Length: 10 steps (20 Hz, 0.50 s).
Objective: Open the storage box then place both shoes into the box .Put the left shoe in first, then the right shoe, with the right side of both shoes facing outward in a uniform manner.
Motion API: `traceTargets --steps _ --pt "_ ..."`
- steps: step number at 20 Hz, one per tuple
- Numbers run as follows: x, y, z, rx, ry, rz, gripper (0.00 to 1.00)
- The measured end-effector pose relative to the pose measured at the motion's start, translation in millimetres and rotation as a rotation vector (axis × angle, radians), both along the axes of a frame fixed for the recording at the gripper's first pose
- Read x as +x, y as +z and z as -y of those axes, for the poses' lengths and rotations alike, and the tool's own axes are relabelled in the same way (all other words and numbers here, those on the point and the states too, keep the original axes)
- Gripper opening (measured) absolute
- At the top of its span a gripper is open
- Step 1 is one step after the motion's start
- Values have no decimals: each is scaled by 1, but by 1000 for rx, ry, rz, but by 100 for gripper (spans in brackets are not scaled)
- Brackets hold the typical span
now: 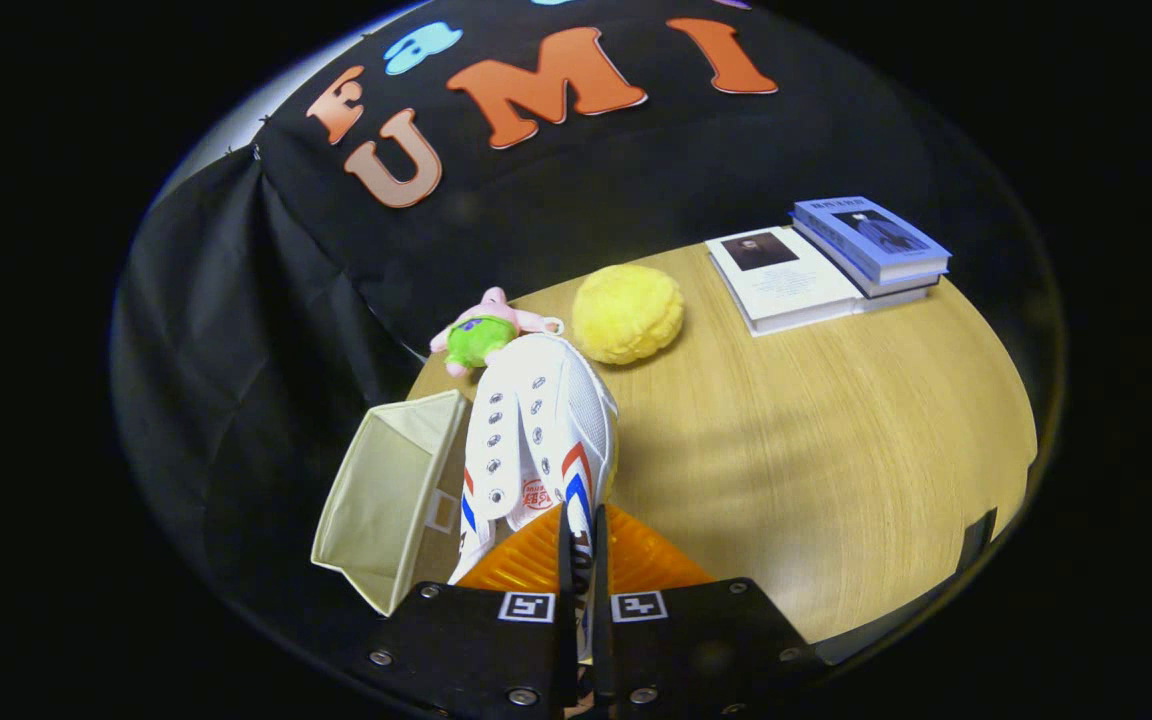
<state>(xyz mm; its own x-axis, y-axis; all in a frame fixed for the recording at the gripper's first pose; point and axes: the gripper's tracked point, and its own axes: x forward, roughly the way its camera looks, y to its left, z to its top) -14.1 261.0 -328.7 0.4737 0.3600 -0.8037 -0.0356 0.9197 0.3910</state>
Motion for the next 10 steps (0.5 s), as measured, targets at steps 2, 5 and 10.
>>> traceTargets --steps 2,5,10 --pt "7 17 -34 21 43 17 6" --pt "11 27 -82 15 110 49 6" --pt "-9 13 -156 69 220 -2 6"
